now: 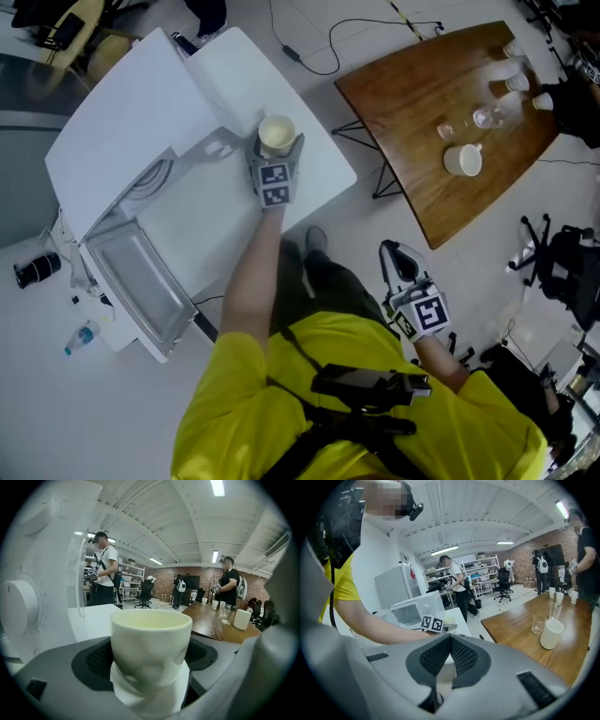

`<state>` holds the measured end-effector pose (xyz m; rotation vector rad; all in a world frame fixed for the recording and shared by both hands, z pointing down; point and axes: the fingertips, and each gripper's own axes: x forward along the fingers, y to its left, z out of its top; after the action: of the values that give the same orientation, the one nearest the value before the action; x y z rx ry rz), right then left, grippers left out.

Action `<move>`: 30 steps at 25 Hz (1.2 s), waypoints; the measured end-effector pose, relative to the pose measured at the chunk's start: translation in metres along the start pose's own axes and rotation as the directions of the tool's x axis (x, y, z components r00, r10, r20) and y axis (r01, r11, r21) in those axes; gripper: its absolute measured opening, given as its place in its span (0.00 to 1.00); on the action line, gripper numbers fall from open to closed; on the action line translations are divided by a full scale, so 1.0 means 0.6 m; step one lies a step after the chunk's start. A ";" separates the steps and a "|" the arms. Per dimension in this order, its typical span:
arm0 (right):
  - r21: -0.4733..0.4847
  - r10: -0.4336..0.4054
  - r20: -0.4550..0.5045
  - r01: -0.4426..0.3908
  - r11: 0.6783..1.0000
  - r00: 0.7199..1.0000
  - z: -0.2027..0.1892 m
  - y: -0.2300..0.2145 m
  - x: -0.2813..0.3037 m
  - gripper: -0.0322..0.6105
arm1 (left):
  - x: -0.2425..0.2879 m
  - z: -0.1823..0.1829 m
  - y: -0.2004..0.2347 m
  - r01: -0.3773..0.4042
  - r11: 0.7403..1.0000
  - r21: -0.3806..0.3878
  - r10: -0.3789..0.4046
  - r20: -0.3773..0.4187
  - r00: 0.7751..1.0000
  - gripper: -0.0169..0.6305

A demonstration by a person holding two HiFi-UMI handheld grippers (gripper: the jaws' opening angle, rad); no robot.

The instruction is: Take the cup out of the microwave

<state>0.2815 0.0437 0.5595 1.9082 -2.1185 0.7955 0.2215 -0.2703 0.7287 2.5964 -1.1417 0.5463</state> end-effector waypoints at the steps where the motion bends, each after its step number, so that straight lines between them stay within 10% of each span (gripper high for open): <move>1: 0.001 0.006 0.001 -0.006 1.000 1.000 0.002 0.003 0.001 0.06 | 0.000 -0.003 0.002 -0.006 1.000 -0.003 0.006 -0.002 1.000 0.70; 13: -0.023 0.072 0.055 -0.070 0.997 0.996 0.066 0.030 0.027 0.06 | -0.162 -0.007 -0.025 0.007 0.998 -0.055 -0.007 -0.005 1.000 0.70; 17: -0.084 0.146 0.113 -0.137 0.987 0.983 0.137 0.067 0.047 0.06 | -0.387 0.080 -0.011 -0.015 0.991 -0.136 0.033 0.131 0.991 0.29; 20: -0.145 0.238 0.151 -0.217 0.965 0.959 0.201 0.115 0.069 0.06 | -0.556 0.165 0.044 -0.061 0.972 -0.228 0.118 0.245 0.962 0.03; 25: -0.205 0.375 0.246 -0.330 0.921 0.894 0.320 0.201 0.075 0.06 | -0.765 0.224 0.140 -0.302 0.921 -0.248 0.360 0.240 0.901 0.03; 30: -0.274 0.454 0.278 -0.383 0.882 0.847 0.376 0.270 0.049 0.05 | -0.882 0.267 0.164 -0.379 0.877 -0.295 0.457 0.269 0.848 0.03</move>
<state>0.1689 -0.0890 0.3409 1.5741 -2.7623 0.2943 -0.1433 -0.0496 0.3632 2.2879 -1.7928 0.0349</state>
